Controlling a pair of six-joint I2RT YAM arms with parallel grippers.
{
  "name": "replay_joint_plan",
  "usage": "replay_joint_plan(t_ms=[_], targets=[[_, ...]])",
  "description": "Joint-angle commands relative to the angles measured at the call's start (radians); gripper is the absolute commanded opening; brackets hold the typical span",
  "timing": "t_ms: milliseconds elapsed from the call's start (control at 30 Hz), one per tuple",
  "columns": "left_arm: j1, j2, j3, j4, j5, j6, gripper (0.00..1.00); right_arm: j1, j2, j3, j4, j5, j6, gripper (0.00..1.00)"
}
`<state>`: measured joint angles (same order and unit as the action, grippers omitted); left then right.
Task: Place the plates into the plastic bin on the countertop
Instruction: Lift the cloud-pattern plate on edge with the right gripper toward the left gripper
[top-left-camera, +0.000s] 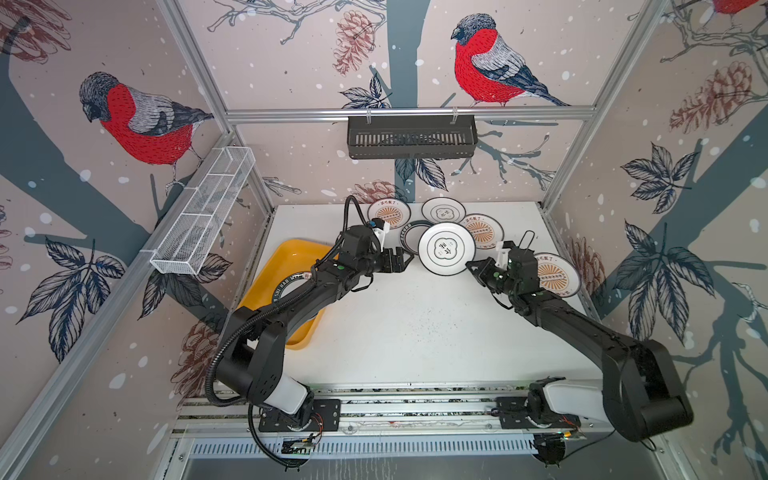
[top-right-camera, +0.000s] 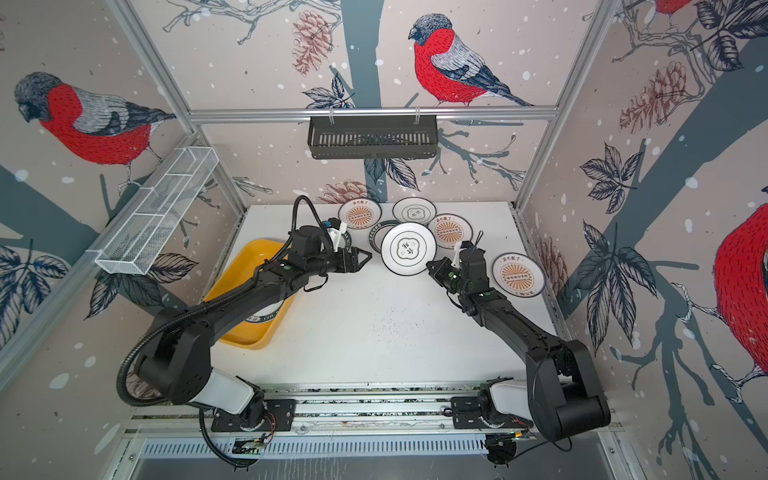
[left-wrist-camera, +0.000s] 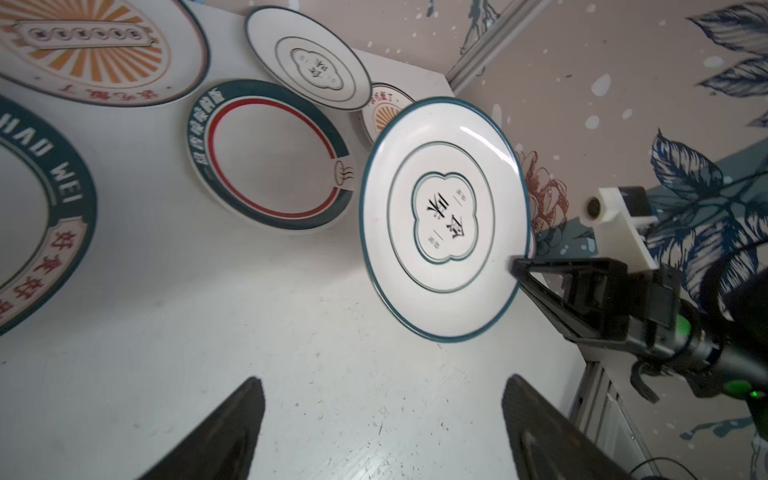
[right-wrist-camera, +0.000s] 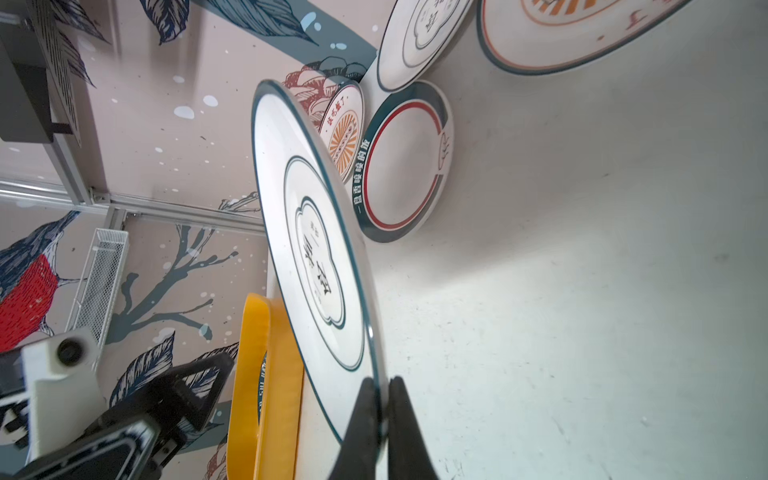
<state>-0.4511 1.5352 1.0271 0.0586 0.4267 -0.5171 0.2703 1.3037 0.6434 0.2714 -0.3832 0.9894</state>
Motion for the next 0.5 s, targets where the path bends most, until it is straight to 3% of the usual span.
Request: replay_joint_plan(t_ms=[0, 467], targets=[[0.053, 0.025, -0.002, 0.023, 0.057, -0.102, 0.87, 0.03, 0.042, 0.048, 0.095, -0.061, -0.023, 0.05], [0.169, 0.046, -0.024, 0.087, 0.14, -0.162, 0.79, 0.13, 0.239, 0.202, 0.242, -0.21, 0.04, 0.06]])
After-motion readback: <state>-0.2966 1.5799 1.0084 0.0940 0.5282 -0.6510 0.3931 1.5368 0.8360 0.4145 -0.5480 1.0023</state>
